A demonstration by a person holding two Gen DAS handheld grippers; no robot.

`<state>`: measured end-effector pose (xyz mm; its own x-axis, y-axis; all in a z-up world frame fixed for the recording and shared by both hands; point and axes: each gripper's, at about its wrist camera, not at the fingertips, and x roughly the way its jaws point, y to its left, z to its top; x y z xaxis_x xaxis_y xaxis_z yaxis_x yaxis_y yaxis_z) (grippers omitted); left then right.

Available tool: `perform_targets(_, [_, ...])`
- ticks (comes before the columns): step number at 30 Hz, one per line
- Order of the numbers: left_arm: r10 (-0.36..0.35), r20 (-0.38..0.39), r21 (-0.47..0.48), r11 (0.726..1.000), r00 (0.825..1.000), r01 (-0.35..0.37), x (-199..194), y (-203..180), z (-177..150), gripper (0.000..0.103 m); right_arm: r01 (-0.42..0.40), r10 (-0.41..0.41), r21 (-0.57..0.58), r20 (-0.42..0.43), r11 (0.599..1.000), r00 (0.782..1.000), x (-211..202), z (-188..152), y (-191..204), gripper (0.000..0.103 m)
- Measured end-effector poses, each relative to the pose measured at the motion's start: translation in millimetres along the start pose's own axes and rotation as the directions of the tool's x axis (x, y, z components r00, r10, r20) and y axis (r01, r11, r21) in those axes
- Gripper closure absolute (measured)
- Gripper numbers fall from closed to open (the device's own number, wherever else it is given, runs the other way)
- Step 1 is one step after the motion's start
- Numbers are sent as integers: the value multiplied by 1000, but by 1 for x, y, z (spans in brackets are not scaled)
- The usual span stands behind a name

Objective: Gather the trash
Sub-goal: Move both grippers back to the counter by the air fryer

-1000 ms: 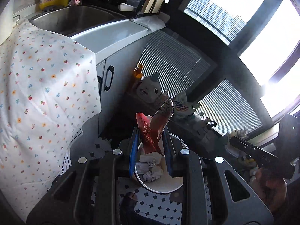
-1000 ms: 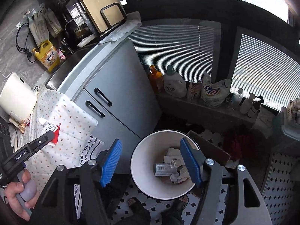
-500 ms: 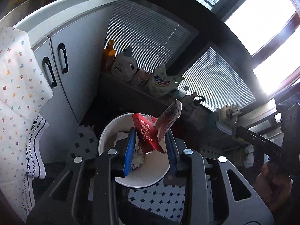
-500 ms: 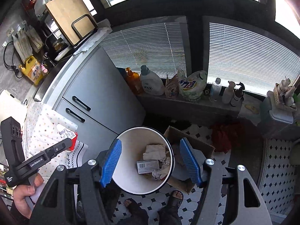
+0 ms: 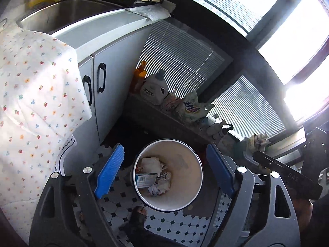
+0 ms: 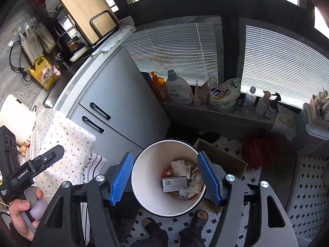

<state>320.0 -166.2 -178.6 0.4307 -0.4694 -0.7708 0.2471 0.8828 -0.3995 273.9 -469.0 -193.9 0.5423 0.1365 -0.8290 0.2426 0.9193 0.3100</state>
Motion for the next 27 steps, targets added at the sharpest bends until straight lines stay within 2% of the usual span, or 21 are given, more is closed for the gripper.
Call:
perform_targets(8, [95,99,-87,993,991,-86,-66,74,10,14,-66,68,-91,12,994,998,12,7,88,26])
perform_targets(10, [122,128,-110,988,984,-108,-85,91,12,9,-83,86,-111,20,990,996,13,7,112,21])
perform_targets(16, [184,204,-174,973,962,-150,-136,148,13,7,-123,130,-175,28,977,991,17,2,182,9])
perform_targets(27, [280,279,-269,941,919,-205,-203,249,7,7,-175,188,-284,16,943,982,26,-12,294,8])
